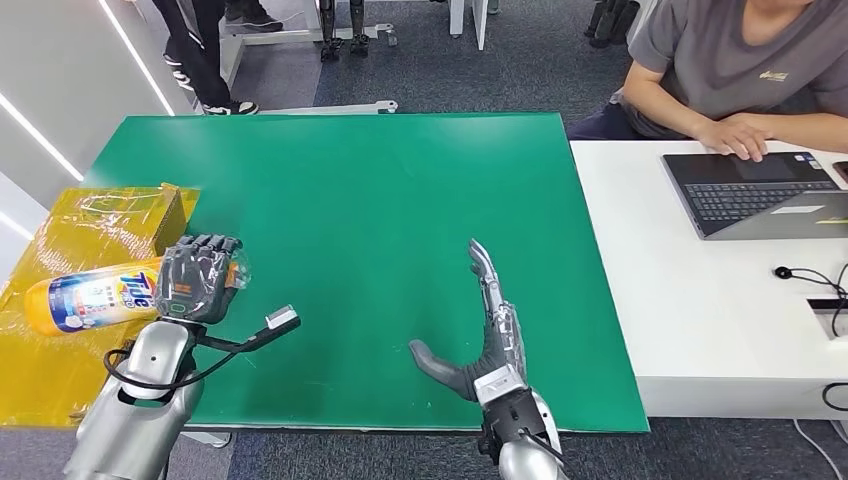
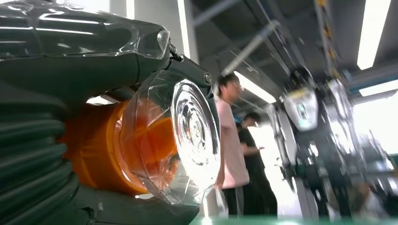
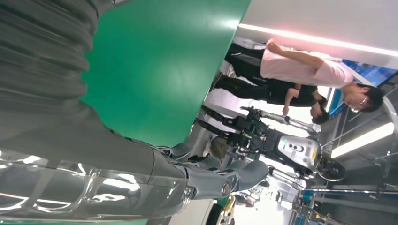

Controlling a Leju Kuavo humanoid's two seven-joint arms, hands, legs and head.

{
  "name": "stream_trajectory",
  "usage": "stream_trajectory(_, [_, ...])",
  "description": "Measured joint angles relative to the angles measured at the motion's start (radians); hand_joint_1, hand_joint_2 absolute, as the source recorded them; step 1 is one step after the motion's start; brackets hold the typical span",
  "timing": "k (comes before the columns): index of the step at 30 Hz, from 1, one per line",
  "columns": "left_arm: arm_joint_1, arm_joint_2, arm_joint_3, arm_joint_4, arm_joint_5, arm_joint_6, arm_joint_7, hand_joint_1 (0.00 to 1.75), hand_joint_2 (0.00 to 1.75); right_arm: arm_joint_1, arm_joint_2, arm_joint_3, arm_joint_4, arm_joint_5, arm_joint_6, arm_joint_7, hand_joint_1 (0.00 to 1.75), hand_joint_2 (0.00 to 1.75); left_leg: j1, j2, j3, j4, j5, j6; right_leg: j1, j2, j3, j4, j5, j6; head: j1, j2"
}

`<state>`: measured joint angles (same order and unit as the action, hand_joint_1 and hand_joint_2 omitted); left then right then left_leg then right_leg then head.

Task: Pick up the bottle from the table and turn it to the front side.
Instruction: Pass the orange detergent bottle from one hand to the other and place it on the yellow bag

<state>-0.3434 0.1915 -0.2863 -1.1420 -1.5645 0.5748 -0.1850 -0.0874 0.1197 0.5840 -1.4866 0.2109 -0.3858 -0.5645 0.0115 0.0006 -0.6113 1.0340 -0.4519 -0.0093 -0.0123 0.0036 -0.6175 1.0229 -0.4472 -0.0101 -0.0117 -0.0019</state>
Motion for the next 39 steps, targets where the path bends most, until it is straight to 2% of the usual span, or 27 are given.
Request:
stream_trajectory(3, [-0.056,0.023,-0.051,0.131,0.013,-0.032,-0.048,1.75,1.75,0.000,0.000,-0.003,-0.012,-0.020,-0.006,-0.015,0.00,1.75,0.000,0.000,0.000,0.000,0.000,0.000,0.000,0.000,0.000,0.000,0.000,0.000,0.000,0.000])
stream_trajectory(6, [-0.124,0.033,-0.088,0.261,0.046,-0.078,-0.133,1.75,1.75,-0.010,0.000,-0.005,-0.017,-0.032,-0.011,-0.018,0.00,1.75,0.000,0.000,0.000,0.000,0.000,0.000,0.000,0.000,0.000,0.000,0.000,0.000,0.000,0.000])
stream_trajectory(8, [-0.169,0.036,-0.112,0.340,0.052,-0.098,-0.157,1.75,1.75,-0.016,0.000,-0.005,-0.017,-0.035,-0.011,-0.018,0.00,1.75,0.000,0.000,0.000,0.000,0.000,0.000,0.000,0.000,0.000,0.000,0.000,0.000,0.000,0.000])
stream_trajectory(15, [-0.299,0.031,-0.174,0.535,0.042,-0.147,-0.145,1.75,1.75,-0.030,0.000,-0.005,-0.012,-0.035,-0.010,-0.016,0.00,1.75,0.000,0.000,0.000,0.000,0.000,0.000,0.000,0.000,0.000,0.000,0.000,0.000,0.000,0.000])
stream_trajectory(27, [-0.422,0.026,-0.203,0.687,0.055,-0.231,-0.148,1.75,1.75,-0.064,0.008,-0.005,0.017,-0.035,-0.008,-0.010,0.00,1.75,0.000,0.000,-0.001,0.000,0.000,0.000,0.000,0.000,0.000,0.001,0.000,0.000,0.000,0.000])
stream_trajectory(31, [-0.427,0.036,-0.207,0.710,0.059,-0.237,-0.133,0.04,1.75,-0.064,0.009,-0.005,0.023,-0.035,-0.007,-0.010,0.00,1.75,0.000,0.000,-0.001,0.000,0.000,0.000,0.000,0.000,0.000,0.001,0.000,0.000,0.000,0.000])
stream_trajectory(39, [-0.427,0.049,-0.208,0.741,0.059,-0.255,-0.097,0.00,1.75,-0.063,0.011,-0.005,0.034,-0.035,0.002,-0.007,0.00,1.75,0.000,0.000,-0.001,0.000,0.000,0.000,0.000,0.000,0.000,0.001,0.000,0.000,0.000,0.000])
